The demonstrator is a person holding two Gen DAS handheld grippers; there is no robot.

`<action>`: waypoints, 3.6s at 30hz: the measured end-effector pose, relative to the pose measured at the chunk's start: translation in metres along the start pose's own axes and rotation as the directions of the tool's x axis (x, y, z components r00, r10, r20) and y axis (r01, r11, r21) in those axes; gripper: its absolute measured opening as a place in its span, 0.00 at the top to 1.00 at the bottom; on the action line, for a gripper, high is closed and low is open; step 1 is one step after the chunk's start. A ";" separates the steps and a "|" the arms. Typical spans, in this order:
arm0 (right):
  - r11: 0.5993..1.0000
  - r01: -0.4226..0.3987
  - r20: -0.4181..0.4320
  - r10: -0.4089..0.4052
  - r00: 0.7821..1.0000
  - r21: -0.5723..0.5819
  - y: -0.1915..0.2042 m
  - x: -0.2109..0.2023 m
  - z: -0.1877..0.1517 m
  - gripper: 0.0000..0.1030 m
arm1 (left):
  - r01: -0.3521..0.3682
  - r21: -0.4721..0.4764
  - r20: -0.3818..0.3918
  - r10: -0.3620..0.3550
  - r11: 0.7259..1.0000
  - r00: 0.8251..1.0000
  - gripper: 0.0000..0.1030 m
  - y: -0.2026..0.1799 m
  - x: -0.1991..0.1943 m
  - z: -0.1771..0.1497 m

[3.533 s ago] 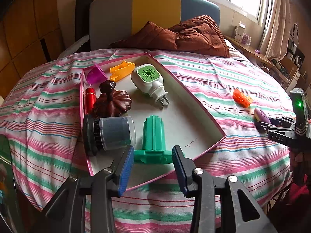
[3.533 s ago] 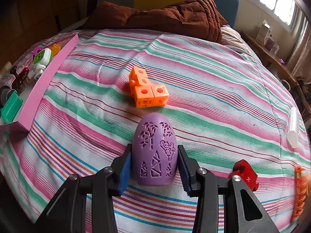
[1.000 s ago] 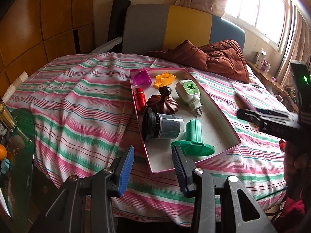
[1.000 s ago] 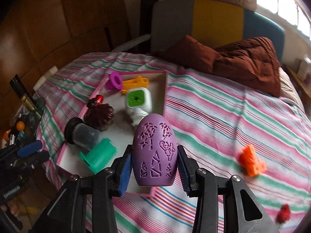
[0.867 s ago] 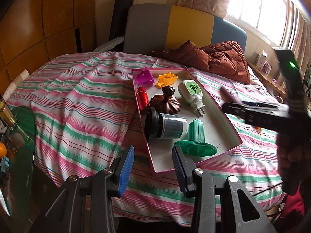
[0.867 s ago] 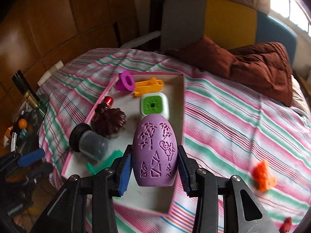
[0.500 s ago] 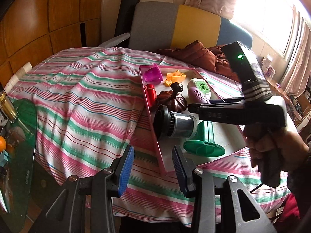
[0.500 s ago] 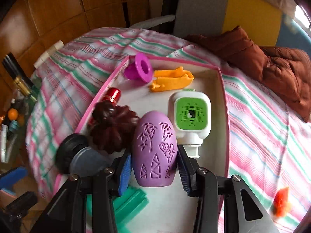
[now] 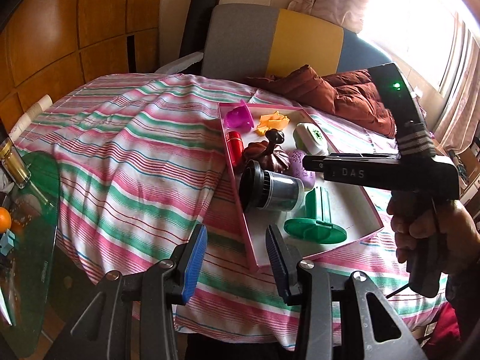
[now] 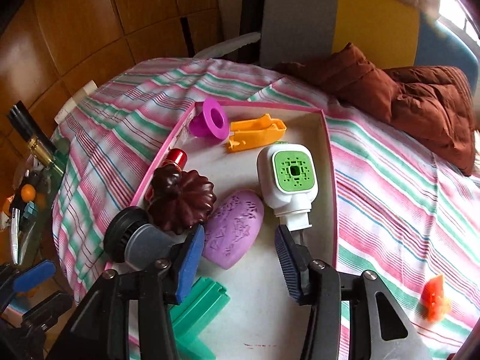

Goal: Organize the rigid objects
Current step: 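Carry the purple egg into the tray and open the right gripper, then move both tools back toward the orange cubes and red puzzle piece, then grasp the orange linked cubes with the left gripper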

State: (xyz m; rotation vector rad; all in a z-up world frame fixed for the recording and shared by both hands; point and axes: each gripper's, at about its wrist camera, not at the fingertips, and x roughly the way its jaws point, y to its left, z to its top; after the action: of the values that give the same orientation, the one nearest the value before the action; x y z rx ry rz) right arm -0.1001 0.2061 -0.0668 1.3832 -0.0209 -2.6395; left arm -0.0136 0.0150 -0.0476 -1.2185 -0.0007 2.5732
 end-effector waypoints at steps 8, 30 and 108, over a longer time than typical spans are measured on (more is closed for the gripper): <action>0.999 0.024 0.076 -0.026 0.997 0.033 -0.006 -0.031 -0.013 0.51 | -0.004 0.018 0.019 0.003 1.000 1.000 0.60 -0.005 -0.008 0.000; 0.939 0.178 0.156 -0.230 0.960 0.293 -0.119 -0.128 -0.092 0.35 | 0.051 0.156 0.004 -0.052 0.986 0.999 0.60 -0.058 -0.012 0.000; 0.634 0.370 -0.198 -0.328 0.924 0.679 -0.308 -0.148 -0.206 0.15 | 0.359 0.288 -0.359 -0.247 0.888 0.900 0.44 -0.295 0.120 0.023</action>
State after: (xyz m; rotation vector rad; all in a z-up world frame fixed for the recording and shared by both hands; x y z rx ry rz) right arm 0.1094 0.5449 -0.0910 1.8248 -0.9683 -3.0663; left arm -0.0258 0.3314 -0.0865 -1.3466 0.2936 1.9798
